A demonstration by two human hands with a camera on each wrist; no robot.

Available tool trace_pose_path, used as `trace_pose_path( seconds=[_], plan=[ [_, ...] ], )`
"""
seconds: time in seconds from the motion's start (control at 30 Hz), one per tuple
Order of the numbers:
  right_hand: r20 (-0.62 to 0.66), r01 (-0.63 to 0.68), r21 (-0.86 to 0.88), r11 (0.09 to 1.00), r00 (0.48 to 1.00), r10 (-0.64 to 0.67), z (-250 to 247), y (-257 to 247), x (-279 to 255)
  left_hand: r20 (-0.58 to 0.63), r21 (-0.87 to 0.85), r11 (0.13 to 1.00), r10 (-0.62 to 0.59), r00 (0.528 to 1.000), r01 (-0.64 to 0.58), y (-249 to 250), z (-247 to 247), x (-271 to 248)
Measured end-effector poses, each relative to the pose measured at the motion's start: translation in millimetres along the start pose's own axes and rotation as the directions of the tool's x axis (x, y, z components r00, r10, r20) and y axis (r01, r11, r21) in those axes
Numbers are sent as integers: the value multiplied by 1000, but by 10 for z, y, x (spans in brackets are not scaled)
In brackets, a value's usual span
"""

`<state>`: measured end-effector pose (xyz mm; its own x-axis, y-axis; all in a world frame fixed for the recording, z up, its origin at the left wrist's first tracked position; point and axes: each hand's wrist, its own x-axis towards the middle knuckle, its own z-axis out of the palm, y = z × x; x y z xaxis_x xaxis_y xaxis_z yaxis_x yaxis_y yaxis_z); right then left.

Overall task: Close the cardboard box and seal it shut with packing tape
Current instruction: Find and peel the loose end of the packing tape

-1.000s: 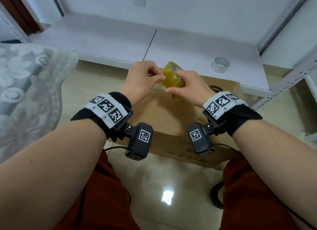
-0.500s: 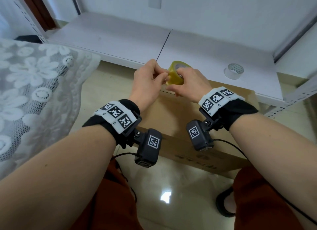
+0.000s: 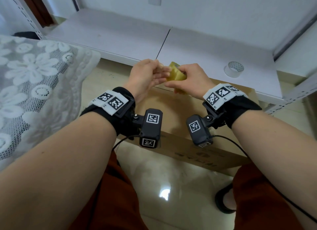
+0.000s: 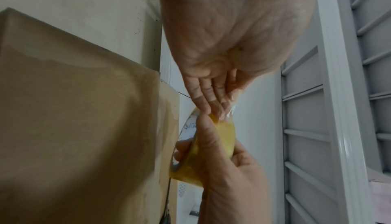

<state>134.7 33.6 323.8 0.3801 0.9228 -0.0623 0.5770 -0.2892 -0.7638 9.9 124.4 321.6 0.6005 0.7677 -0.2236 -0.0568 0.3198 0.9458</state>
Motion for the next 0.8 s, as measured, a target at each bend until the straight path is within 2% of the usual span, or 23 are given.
trace_pose_path(
  seconds=[0.07, 0.2, 0.5, 0.8],
  plan=[
    [-5, 20, 9, 1000, 1000, -20, -16, 7, -37, 0, -19, 1000, -15, 1000, 15, 25, -26, 12],
    [-26, 50, -123, 991, 998, -54, -57, 67, -79, -19, 122, 988, 95, 995, -92, -15, -63, 20],
    [-106, 71, -124, 990, 991, -84, -90, 51, -57, -68, 131, 970, 215, 974, -205, 66, 30, -26],
    [-106, 44, -84, 996, 993, -53, -77, 58, -78, -71, 149, 960, 251, 966, -238, 48, 49, -47]
  ],
)
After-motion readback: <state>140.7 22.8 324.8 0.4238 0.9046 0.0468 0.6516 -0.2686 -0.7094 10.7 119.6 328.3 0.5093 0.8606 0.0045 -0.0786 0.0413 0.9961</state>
